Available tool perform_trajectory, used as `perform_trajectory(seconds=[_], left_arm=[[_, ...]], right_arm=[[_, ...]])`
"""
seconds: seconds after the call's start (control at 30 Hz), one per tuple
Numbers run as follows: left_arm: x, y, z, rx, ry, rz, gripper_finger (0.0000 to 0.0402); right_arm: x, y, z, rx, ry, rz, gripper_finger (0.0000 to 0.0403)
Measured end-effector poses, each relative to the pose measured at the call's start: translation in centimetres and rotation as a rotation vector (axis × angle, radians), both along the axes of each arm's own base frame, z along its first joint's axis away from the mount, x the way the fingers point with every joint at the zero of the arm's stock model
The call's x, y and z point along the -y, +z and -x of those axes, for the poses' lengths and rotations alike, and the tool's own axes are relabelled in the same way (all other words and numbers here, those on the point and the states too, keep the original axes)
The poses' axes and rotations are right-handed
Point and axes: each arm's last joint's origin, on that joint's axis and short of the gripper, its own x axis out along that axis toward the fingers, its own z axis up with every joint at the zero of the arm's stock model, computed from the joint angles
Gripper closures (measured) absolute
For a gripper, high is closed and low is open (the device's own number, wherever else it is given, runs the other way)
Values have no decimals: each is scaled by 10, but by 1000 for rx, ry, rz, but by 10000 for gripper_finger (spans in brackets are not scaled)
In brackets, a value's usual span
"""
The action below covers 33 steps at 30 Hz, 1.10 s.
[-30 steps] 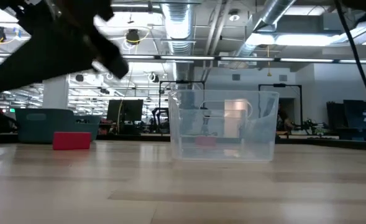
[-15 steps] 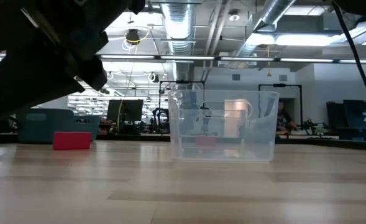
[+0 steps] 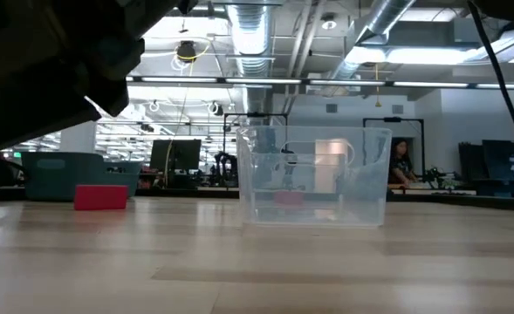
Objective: Sort & place blocks by color
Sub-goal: Put the orange block into the blue bin
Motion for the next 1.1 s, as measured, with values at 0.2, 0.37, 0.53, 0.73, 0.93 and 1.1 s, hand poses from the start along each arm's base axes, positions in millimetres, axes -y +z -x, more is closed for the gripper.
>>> perform_trajectory(seconds=[0.2,0.37,0.53,0.73,0.93,1.1], left_arm=[[0,0,0,4,-7,-17,164],[-1,0,0,8,0,-24,164],[-1,0,0,9,4,-26,164],[-1,0,0,12,12,-31,164],[-2,-1,0,13,23,-42,164],[-2,-1,0,17,14,-57,164]], right_arm=[[7,-6,-5,-7,-7,-18,137],[4,-9,-2,-42,19,-22,137],[6,-10,-3,-32,1,-4,139],[6,-11,-1,-56,-8,-2,176],[9,-11,-2,-73,-33,-29,252],[12,-10,-2,-105,-92,-67,278]])
